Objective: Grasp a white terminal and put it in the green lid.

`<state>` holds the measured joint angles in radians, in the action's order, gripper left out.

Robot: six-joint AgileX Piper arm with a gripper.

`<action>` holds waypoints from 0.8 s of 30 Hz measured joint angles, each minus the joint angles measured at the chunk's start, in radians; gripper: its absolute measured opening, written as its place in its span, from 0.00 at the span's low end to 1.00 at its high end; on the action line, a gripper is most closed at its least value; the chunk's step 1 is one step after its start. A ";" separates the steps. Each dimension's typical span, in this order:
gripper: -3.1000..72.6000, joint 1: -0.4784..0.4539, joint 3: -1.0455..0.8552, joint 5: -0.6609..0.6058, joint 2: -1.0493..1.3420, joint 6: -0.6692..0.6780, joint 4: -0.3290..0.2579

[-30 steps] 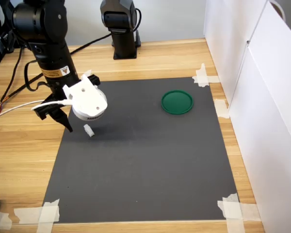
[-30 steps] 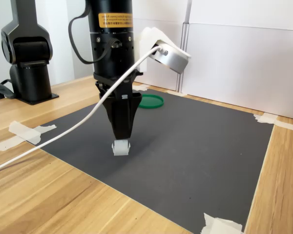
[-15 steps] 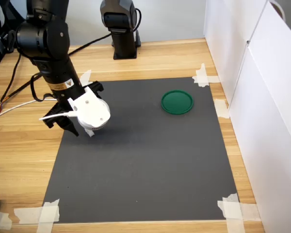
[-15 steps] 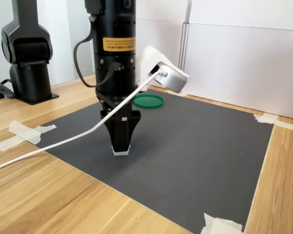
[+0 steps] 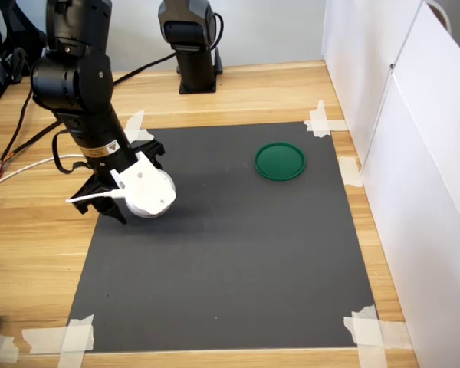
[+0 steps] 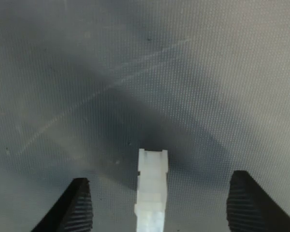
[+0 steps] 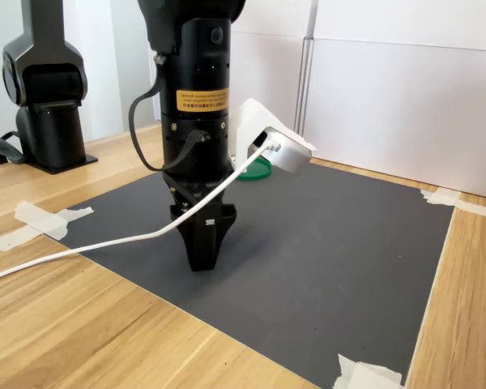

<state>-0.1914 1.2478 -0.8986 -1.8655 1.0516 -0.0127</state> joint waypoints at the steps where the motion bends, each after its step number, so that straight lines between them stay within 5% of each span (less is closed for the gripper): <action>1: 0.90 0.000 0.000 0.000 0.000 0.000 0.000; 7: 0.69 0.000 0.000 0.000 -0.005 0.000 0.000; 15: 0.18 0.000 0.001 0.000 -0.008 -0.004 -0.001; 24: 0.15 0.003 0.003 -0.057 0.011 -0.005 0.000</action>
<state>-0.1887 1.2507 -0.9556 -1.8549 1.0464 -0.0124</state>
